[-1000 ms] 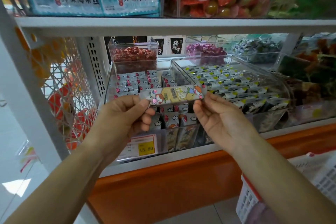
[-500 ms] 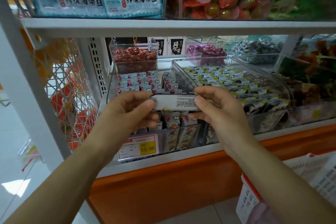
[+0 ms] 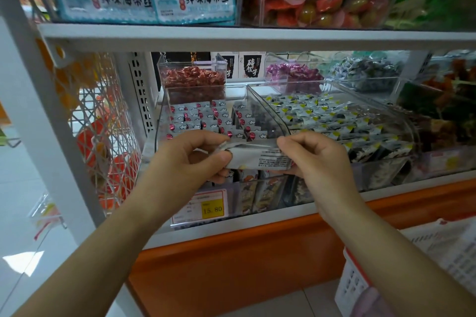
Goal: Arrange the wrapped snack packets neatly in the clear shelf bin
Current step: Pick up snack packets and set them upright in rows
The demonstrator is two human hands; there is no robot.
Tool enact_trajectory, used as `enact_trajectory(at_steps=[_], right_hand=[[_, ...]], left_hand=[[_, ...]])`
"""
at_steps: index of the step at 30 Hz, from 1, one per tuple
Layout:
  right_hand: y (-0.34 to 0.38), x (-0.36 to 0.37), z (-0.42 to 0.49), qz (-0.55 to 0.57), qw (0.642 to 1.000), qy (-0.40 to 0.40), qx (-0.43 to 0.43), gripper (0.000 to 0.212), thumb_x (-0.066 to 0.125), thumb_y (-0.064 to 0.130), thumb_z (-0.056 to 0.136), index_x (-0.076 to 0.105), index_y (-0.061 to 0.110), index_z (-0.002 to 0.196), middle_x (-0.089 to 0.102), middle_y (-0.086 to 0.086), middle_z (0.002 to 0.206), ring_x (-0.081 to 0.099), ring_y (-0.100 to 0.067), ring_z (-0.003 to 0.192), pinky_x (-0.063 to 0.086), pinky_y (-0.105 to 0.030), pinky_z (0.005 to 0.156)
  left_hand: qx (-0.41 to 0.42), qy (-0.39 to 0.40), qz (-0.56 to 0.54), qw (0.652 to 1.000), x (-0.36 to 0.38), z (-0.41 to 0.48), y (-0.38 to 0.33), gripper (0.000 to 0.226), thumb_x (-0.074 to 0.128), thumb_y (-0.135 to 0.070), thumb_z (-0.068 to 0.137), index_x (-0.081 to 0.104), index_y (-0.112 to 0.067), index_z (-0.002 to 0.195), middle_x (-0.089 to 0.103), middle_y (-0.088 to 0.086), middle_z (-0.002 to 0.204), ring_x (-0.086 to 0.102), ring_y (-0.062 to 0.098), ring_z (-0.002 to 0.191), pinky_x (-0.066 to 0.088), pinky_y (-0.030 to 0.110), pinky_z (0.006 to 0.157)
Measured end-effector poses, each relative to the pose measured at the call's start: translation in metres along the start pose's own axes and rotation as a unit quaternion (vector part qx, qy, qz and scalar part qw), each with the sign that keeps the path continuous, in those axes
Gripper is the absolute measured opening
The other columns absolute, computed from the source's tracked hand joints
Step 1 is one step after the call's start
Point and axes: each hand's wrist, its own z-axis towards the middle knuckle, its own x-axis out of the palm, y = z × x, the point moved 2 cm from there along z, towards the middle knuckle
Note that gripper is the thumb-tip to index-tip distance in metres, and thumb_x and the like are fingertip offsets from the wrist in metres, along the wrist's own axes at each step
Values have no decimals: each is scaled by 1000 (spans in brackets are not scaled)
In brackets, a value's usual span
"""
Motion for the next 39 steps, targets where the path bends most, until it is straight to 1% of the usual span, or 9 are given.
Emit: enact_trajectory(at_steps=[4,13,21,24,28,31,35,37,39], right_hand=[[2,0,0,-30,999,-4,-40,18,65,19,85,69,11,70,64,-8,70,62,-21,71,55,-38,70],[3,10,-3,-27,996,37,-75,15,66,17,84,71,24,72,67,14,65,63,-2,66,48,-15,57],[-4,9,1,55,998,18,-18,21,64,14,87,72,19,69,69,-5,71,69,-18,68,59,-33,57],[-8,8,4,123,991,45,33,8,66,20,82,73,16,80,73,-1,77,71,-15,75,58,-26,61],[-10,12,4,151,979,128,43,41,71,19,73,64,23,113,72,8,96,70,-16,91,56,-27,81],[-6,16,3,109,986,124,2,35,65,8,84,61,25,114,68,19,78,70,-12,85,56,-22,77],[0,12,21,127,991,49,11,12,64,12,86,67,17,96,73,2,83,71,-14,77,59,-27,65],[2,11,38,124,992,12,9,8,63,9,86,65,17,88,69,-1,82,70,-11,73,58,-24,63],[5,15,57,111,994,-2,6,10,63,7,86,63,16,83,66,-2,81,68,-8,67,57,-21,61]], left_hand=[[-13,-9,37,999,3,-2,0,7,64,-29,81,66,-23,86,69,-5,77,66,9,66,55,19,59],[-19,-74,114,991,-6,1,0,27,61,-32,84,64,-10,69,67,4,66,66,15,54,58,43,58],[-14,-35,123,992,-1,-2,1,30,56,-50,76,66,-24,88,67,-5,78,65,9,71,58,37,69],[-11,-8,159,987,4,-2,4,39,60,-44,79,61,-23,112,68,-8,92,67,6,80,57,34,75],[-20,-63,94,993,1,3,7,17,53,-27,91,63,-16,99,72,2,75,70,15,69,58,41,71],[-22,-80,84,993,0,4,6,20,49,-30,93,64,-16,95,71,3,70,68,17,63,59,39,63],[22,-106,155,982,3,6,3,33,40,-36,95,60,-15,110,67,0,90,64,17,75,54,34,62],[48,-115,240,963,3,18,4,41,39,-37,96,51,-13,128,60,0,117,57,15,100,47,23,81],[37,-94,307,946,5,41,10,49,39,-37,97,40,-8,137,46,10,139,44,24,124,37,34,100]])
